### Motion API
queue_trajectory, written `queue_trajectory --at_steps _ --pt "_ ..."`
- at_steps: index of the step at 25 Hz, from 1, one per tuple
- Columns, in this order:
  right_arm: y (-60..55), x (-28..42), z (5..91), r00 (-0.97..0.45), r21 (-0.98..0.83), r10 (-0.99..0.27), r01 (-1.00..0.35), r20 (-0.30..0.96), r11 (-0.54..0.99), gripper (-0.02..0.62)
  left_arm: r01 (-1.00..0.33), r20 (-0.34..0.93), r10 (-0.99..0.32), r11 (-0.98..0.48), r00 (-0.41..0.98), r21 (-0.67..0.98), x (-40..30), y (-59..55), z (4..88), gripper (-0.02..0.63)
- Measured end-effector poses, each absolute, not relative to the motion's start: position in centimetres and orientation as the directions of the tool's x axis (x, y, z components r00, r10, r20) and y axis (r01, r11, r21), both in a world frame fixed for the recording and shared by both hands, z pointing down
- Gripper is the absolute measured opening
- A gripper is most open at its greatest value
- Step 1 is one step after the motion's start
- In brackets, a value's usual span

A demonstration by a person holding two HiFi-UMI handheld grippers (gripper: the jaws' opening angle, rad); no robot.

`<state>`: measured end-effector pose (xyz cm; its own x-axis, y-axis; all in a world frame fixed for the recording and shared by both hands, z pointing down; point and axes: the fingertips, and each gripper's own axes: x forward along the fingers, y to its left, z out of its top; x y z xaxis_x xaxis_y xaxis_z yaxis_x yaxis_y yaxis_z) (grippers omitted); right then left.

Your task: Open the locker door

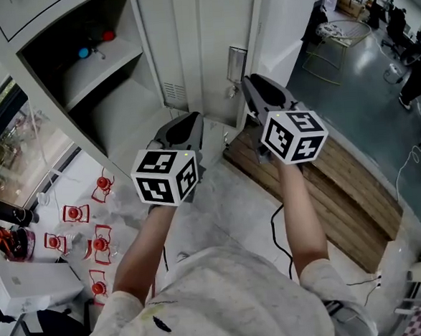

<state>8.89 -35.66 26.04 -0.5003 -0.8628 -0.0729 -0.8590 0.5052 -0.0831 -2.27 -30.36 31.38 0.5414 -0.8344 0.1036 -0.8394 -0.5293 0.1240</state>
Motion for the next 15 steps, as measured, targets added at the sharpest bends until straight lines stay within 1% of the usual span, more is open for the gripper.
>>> queue_trajectory --at_steps 8,15 --pt "-34.1 7.8 26.7 -0.517 -0.075 -0.854 -0.851 -0.052 0.520 0.058 -0.848 0.110 -0.843 -0.512 0.526 0.135 -2.8 -29.3 31.9 0.008" --pt "-32.8 5.4 28.0 -0.557 -0.071 -0.830 -0.827 -0.022 0.557 0.040 -0.870 0.120 -0.864 -0.472 0.488 0.141 -4.5 -28.6 32.4 0.007"
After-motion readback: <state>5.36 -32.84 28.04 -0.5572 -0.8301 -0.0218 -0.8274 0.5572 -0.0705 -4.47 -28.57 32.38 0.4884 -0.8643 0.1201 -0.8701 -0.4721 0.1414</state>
